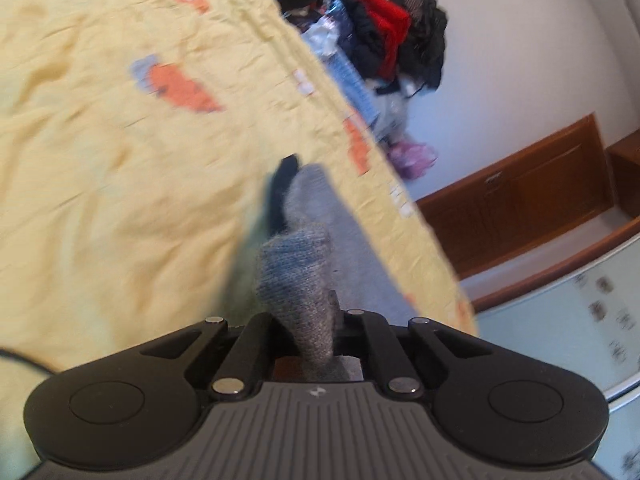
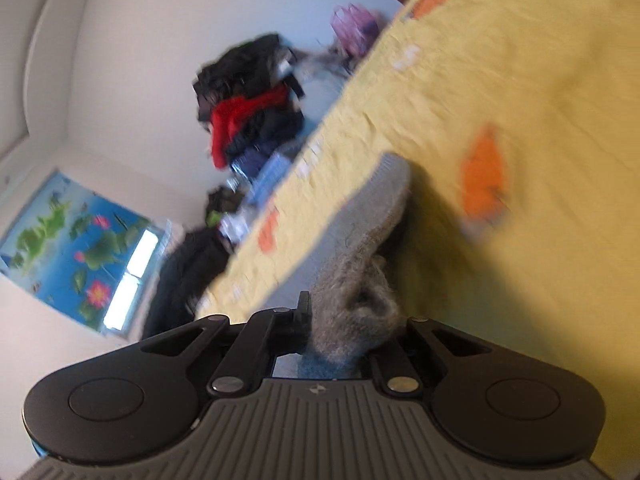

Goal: Fold small clothes

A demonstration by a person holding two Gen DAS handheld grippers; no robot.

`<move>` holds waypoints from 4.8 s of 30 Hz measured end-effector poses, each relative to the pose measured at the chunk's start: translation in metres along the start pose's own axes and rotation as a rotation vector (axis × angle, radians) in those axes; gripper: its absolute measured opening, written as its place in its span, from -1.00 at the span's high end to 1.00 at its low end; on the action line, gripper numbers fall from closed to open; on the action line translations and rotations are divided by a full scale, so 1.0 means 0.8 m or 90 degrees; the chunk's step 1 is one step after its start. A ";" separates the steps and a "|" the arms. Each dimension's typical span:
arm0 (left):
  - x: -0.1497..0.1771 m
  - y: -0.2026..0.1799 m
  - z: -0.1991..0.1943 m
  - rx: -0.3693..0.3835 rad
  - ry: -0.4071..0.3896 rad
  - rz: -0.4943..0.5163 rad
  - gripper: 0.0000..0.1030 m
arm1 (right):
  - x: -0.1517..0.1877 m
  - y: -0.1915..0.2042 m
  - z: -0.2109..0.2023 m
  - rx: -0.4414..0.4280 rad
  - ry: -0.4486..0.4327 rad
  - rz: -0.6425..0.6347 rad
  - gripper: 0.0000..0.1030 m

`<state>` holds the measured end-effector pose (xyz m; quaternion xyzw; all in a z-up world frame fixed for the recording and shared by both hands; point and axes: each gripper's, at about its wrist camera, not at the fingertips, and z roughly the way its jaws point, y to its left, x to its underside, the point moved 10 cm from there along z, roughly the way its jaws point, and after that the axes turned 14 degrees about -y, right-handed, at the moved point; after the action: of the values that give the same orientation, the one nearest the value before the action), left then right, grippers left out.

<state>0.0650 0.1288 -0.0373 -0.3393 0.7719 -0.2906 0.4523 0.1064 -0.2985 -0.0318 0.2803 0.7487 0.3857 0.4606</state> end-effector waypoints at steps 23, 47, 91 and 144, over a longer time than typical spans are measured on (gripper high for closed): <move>-0.003 0.017 0.013 -0.122 -0.011 0.364 0.25 | -0.061 -0.009 0.082 0.097 0.025 -0.265 -0.48; -0.066 -0.071 0.025 -0.071 -0.081 0.467 -0.29 | -0.101 -0.005 0.129 0.071 0.002 -0.302 -0.36; 0.046 -0.084 0.140 -0.102 -0.057 0.731 -0.13 | 0.042 0.047 0.175 0.082 0.065 -0.591 -0.17; 0.100 -0.100 0.051 -0.011 -0.037 0.690 -0.39 | 0.055 0.005 0.052 0.171 0.047 -0.546 -0.76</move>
<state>0.0934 0.0116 -0.0341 0.0958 0.8256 0.0000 0.5561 0.1255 -0.2490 -0.0609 -0.0123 0.8565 0.0693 0.5113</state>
